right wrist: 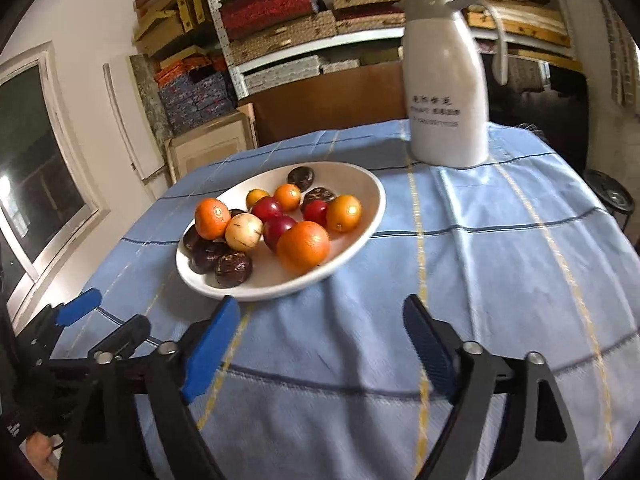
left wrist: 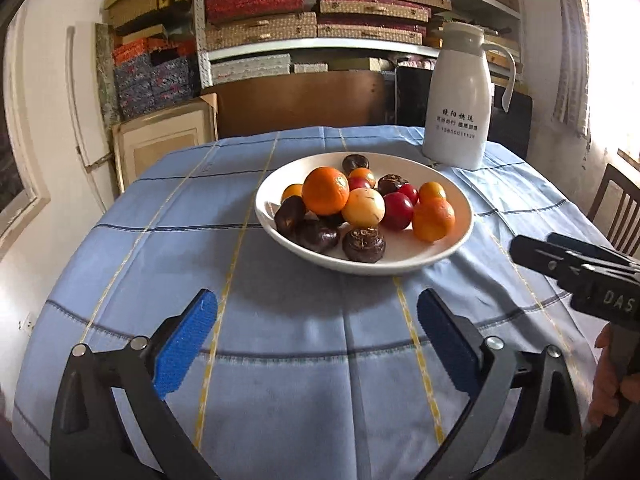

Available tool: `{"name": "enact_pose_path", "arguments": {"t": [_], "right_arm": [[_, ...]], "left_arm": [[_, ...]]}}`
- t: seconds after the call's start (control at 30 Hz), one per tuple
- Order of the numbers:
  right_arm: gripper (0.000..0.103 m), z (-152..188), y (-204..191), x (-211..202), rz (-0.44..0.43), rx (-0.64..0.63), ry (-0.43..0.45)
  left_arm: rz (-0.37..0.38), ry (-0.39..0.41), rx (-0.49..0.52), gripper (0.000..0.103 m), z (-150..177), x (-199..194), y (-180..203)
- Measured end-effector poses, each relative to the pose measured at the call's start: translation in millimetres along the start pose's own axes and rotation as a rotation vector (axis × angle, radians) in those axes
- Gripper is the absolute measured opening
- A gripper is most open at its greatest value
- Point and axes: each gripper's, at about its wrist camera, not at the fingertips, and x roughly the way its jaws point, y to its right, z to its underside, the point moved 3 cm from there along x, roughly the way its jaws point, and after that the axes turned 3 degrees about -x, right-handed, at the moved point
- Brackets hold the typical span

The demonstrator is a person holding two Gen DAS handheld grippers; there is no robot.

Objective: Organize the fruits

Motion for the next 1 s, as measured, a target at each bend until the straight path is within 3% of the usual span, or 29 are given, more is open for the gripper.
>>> {"name": "enact_pose_path", "arguments": {"t": [0.1, 0.27, 0.43, 0.8, 1.0], "right_arm": [[0.098, 9, 4, -12, 0.033, 0.008, 0.016], [0.099, 16, -1, -10, 0.076, -0.022, -0.017], [0.099, 19, -11, -10, 0.135, -0.088, -0.025], [0.099, 25, -13, -2, 0.078, -0.068, -0.088], [0.099, 26, -8, 0, 0.051, -0.019, -0.115]], "left_arm": [[-0.009, 0.028, -0.03, 0.098, 2, -11, -4], [0.028, 0.035, -0.112, 0.098, -3, -17, -18], [-0.013, 0.042, -0.127, 0.098, -6, -17, -24], [-0.055, 0.04, -0.032, 0.098, -5, -18, -5], [-0.054, 0.032, -0.03, 0.098, -5, -17, -5]]}}
